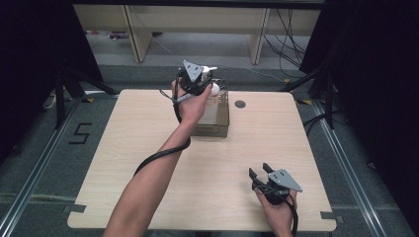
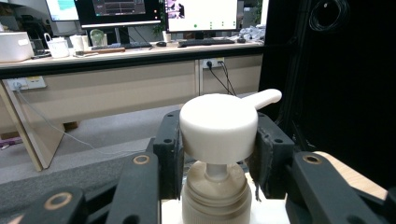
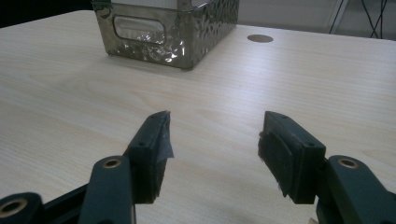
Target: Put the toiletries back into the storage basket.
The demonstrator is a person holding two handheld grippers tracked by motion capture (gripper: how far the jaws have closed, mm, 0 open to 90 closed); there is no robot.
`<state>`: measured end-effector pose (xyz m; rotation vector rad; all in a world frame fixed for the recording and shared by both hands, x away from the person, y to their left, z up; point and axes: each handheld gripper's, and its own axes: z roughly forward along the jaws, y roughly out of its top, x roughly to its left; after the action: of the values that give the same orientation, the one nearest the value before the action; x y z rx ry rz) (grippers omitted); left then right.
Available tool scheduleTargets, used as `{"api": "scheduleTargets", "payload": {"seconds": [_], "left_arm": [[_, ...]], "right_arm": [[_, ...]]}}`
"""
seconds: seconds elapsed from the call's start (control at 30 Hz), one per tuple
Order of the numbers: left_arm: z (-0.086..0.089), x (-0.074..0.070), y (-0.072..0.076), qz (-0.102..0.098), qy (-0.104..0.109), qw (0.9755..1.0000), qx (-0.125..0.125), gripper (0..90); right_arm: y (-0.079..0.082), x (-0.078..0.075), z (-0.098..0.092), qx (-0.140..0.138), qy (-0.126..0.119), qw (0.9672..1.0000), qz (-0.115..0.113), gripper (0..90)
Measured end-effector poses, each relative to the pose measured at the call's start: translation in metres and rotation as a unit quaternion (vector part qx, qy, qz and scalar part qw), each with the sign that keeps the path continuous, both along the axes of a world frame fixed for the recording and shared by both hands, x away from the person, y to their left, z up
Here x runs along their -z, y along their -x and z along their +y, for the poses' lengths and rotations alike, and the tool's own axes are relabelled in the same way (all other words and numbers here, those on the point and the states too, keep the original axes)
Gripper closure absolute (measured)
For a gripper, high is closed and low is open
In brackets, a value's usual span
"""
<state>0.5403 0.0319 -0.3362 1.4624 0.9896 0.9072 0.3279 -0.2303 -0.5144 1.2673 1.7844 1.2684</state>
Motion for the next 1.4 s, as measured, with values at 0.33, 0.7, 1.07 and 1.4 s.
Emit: {"api": "scheduleTargets", "payload": {"seconds": [0.33,0.7,1.07,1.4], "left_arm": [[0.001,0.011,-0.001,0.011,-0.005,0.9999,-0.004,59.3],[0.000,0.019,-0.002,0.019,-0.011,0.9997,-0.005,59.2],[0.001,0.024,-0.002,0.026,-0.014,0.9996,-0.006,59.2],[0.002,0.024,-0.001,0.028,-0.012,0.9995,-0.005,59.3]], "right_arm": [[-0.001,0.000,-0.003,-0.005,0.023,0.9997,-0.012,43.3],[-0.001,-0.001,-0.003,-0.005,0.021,0.9997,-0.010,43.3],[-0.001,-0.001,-0.003,-0.008,0.026,0.9995,-0.016,43.3],[0.000,-0.001,-0.001,-0.006,0.013,0.9999,-0.003,43.2]]}}
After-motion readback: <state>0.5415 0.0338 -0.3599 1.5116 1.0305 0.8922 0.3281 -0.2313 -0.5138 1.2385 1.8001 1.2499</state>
